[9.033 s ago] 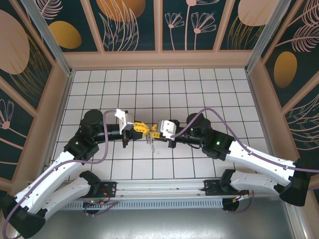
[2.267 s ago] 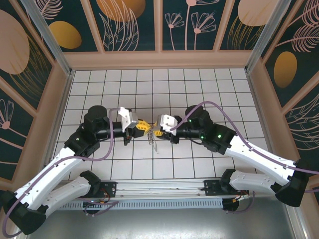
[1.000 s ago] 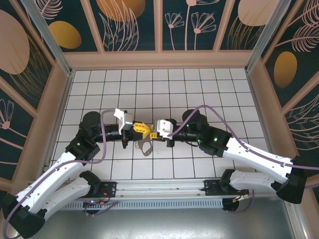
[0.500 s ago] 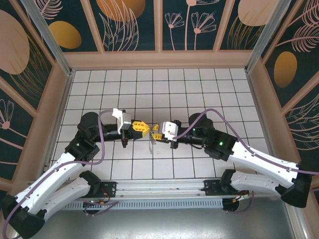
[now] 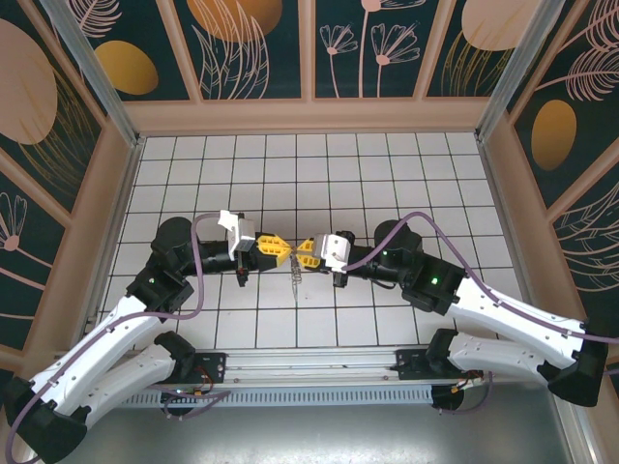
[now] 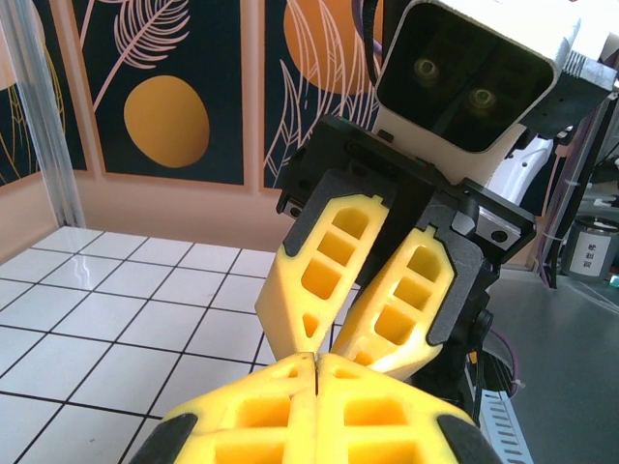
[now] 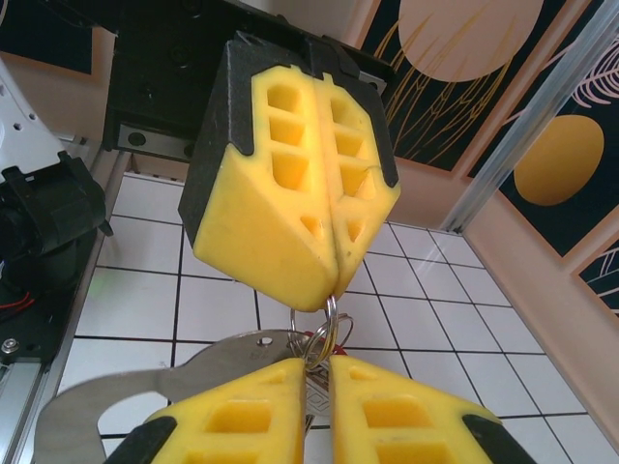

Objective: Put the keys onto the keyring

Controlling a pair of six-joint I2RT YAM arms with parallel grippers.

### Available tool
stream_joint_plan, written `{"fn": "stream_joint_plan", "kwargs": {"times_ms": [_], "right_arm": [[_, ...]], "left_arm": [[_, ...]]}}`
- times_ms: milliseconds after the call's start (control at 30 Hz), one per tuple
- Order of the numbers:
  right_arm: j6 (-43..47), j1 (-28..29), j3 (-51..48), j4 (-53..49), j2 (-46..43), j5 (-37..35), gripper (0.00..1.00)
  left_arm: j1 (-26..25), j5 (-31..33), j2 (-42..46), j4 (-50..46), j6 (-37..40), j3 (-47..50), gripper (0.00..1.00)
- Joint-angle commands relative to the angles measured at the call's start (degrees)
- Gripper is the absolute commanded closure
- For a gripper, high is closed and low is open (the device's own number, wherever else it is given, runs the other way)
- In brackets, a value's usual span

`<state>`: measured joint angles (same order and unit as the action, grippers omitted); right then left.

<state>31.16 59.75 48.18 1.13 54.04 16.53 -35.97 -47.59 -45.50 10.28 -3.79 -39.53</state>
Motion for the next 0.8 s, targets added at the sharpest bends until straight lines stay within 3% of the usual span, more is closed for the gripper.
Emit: {"fn": "stream_joint_plan", "kwargs": {"times_ms": [0, 767], "right_arm": [[-0.5, 0.5, 0.1, 2.4, -0.1, 0.3, 0.87], [-0.6, 0.1, 1.0, 4.4, 2.2, 1.7, 0.87]], "left_arm": [[-0.1, -1.3, 0.2, 1.6, -0.3, -1.4, 1.0], [-0.1, -2.3, -0.4, 1.4, -0.3, -1.6, 1.0]]}}
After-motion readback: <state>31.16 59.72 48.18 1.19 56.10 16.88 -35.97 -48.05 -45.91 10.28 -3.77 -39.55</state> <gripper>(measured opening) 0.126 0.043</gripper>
